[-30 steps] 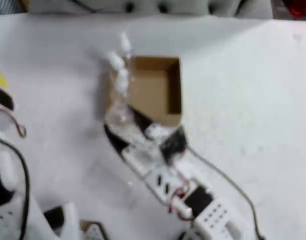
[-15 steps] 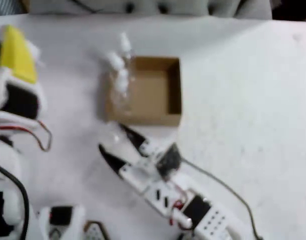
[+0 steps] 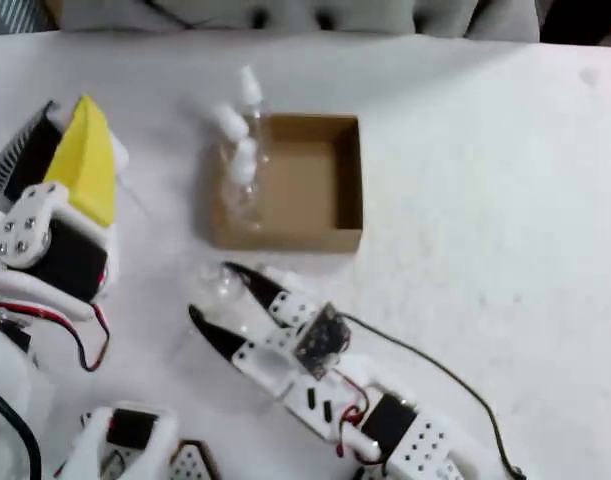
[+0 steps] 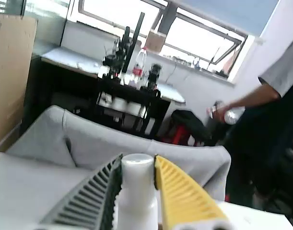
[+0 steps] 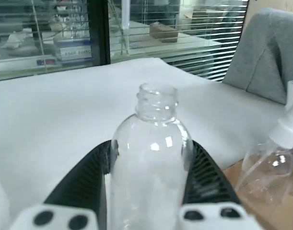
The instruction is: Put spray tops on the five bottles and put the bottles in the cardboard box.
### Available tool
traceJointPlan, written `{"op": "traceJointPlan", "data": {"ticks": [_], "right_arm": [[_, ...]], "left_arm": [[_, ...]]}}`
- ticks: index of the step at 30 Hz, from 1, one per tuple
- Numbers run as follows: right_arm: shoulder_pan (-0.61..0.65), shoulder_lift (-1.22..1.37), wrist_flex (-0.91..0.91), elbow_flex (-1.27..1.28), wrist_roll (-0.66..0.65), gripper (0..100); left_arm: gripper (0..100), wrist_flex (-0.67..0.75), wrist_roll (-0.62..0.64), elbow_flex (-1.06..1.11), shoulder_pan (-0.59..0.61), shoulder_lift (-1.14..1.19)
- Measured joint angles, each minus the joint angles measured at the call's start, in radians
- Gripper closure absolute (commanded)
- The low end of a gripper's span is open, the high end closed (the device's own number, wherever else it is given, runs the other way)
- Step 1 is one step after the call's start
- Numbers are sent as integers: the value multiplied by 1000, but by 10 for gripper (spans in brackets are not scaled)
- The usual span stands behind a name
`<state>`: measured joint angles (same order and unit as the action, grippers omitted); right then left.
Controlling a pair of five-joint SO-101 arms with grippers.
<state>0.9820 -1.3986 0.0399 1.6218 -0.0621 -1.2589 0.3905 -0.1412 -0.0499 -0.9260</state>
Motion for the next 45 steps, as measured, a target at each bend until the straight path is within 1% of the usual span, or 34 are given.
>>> {"op": "traceJointPlan", "data": {"ticks": [10, 16, 21, 28, 33, 40, 43, 45], "right_arm": [[11, 0, -12, 0, -2, 984], [11, 0, -12, 0, -2, 984], [11, 0, -12, 0, -2, 984], [11, 0, -12, 0, -2, 984], [11, -2, -12, 0, -2, 984], [11, -3, -12, 0, -2, 984], [11, -3, -12, 0, -2, 984], [11, -3, -12, 0, -2, 984]], "left_arm": [[976, -3, -9, 8, -3, -2], [976, -3, -6, 126, -3, 3], [976, 37, 28, 169, -3, 15], [976, 89, 29, 169, -3, 2], [976, 95, 29, 175, -3, 2], [976, 95, 29, 295, -5, 2], [977, 95, 35, 377, -6, -72], [977, 95, 51, 436, -29, -140]]}}
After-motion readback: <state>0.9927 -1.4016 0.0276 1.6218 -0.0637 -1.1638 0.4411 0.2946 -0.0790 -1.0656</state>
